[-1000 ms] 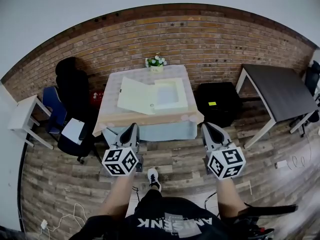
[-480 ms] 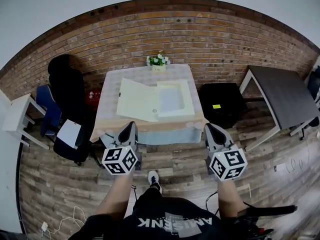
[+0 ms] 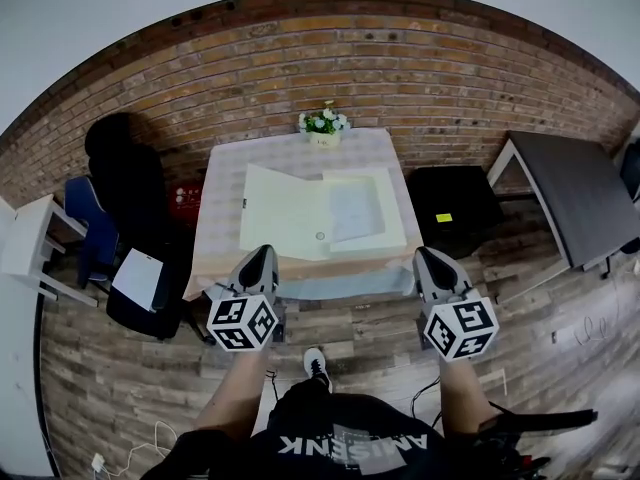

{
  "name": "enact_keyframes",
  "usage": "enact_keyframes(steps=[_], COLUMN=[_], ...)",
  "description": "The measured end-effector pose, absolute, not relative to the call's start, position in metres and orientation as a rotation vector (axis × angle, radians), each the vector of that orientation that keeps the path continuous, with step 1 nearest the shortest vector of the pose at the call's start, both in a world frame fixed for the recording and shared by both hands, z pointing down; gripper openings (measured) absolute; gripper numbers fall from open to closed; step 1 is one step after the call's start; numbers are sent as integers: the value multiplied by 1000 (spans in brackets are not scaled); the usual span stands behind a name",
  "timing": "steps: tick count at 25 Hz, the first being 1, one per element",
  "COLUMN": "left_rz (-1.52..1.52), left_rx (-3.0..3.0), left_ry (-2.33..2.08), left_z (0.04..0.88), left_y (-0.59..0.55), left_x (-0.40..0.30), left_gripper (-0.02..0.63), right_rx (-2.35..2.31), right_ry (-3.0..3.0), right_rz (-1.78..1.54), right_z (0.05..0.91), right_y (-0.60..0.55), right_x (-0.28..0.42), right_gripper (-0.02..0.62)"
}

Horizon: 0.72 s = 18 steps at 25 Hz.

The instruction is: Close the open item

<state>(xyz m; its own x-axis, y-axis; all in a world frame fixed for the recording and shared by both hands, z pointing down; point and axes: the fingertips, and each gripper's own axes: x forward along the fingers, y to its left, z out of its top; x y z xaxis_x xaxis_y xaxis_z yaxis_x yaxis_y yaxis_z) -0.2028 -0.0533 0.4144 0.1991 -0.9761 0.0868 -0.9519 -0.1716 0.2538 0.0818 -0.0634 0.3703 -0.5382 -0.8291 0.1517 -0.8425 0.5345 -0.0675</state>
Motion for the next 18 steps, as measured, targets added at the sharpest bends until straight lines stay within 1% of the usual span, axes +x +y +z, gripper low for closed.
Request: enact_keyframes(steps=[7, 18], left_rz=[-123, -57], left_rx=[2214, 2070], left_ry=[-1809, -1851], left_z=[428, 479], left_y=[-93, -139], left_x=[-239, -334], left_gripper=[14, 15], right_rx=[1440, 1410], right_ry=[-2630, -2598], right_rz=[214, 202], right_z=[377, 386], right_y=[-102, -160], right_x=[46, -16], right_gripper=[43, 42])
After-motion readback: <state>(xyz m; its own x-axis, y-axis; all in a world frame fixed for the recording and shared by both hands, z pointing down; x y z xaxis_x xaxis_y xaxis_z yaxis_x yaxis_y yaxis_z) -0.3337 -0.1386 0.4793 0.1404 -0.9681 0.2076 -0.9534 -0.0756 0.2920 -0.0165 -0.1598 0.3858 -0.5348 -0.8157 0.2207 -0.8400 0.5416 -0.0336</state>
